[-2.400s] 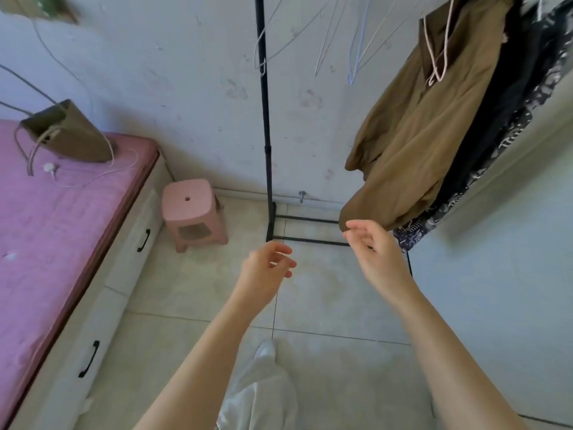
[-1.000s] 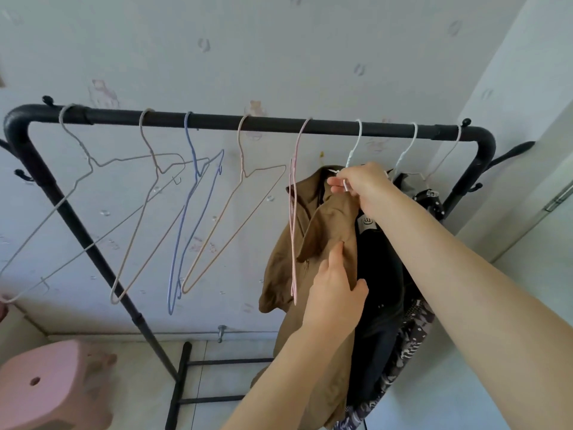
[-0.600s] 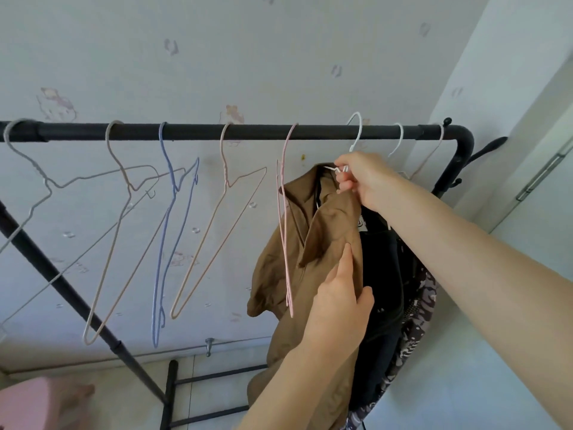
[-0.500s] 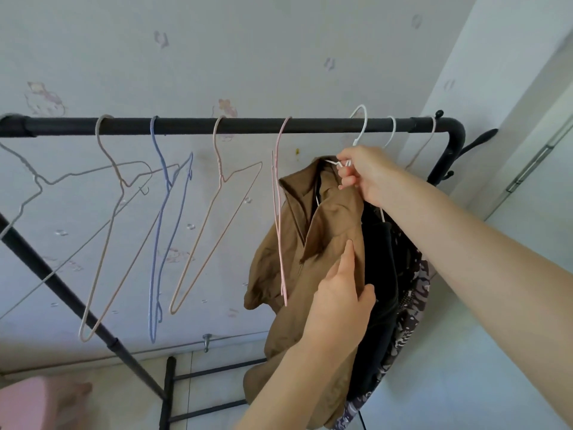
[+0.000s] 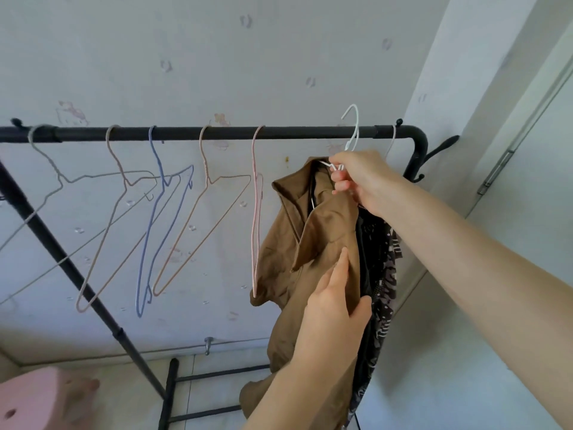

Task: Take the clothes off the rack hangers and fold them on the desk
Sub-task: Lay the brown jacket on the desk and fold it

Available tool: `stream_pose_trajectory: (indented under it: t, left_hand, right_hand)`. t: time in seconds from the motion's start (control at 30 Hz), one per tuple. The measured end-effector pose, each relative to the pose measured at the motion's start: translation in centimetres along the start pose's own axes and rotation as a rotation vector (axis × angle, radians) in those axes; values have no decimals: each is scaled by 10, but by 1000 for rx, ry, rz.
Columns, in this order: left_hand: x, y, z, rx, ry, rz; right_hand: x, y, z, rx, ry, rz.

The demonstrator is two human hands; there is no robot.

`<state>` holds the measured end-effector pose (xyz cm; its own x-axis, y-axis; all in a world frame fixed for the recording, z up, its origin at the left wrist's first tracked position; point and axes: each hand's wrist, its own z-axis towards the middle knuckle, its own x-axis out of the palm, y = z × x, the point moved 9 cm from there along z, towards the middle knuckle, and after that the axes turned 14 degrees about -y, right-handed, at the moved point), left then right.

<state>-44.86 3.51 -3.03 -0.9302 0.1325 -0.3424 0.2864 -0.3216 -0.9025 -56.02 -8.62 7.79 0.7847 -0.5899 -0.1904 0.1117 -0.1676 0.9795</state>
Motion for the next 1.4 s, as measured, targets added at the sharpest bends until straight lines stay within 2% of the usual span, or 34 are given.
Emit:
stream_pose_trajectory:
  t: [0.17, 0.33, 0.4, 0.47, 0.63, 0.73, 0.8, 0.87, 0.93, 1.03, 1.17, 1.3, 1.4]
  left_hand:
    - [10, -5, -40, -43, -8, 30]
    - [-23, 1, -69, -203, -410, -143]
    - [-39, -3, -75, -199, -562, -117]
    - [-49, -11, -76, -161, -631, -42]
    - [-47, -16, -61, -68, -563, 330]
    - [-42, -7, -59, -76, -506, 501]
    - [-50, -2, -64, -104, -516, 457]
    - [-62, -1, -71, -87, -512, 419]
    - [-74, -2, -76, -46, -473, 415]
    - [-95, 2, -76, -23, -417, 421]
    - [-131, 11, -67, -94, -374, 414]
    - [-155, 23, -70, -222, -251, 273]
    - [-167, 31, -77, -323, -272, 95]
  right_hand:
    - [-26, -17, -33, -4, 51, -5]
    - [-62, -39, -74, 19, 118, -67]
    - [-79, -47, -92, 34, 132, -120]
    - [-94, -54, -109, 52, 146, -148]
    - [-119, -63, -140, 31, 224, -241]
    - [-127, -67, -148, 1, 276, -335]
    - [-131, -70, -152, -47, 316, -436]
    - [-140, -66, -153, -150, 279, -436]
    - [-151, -62, -156, -231, 240, -427]
    - [-153, -64, -163, -289, 275, -490]
    - [-145, -71, -177, -270, 448, -528]
    - [-137, -64, -191, -260, 656, -455]
    - [-129, -53, -196, -278, 738, -358]
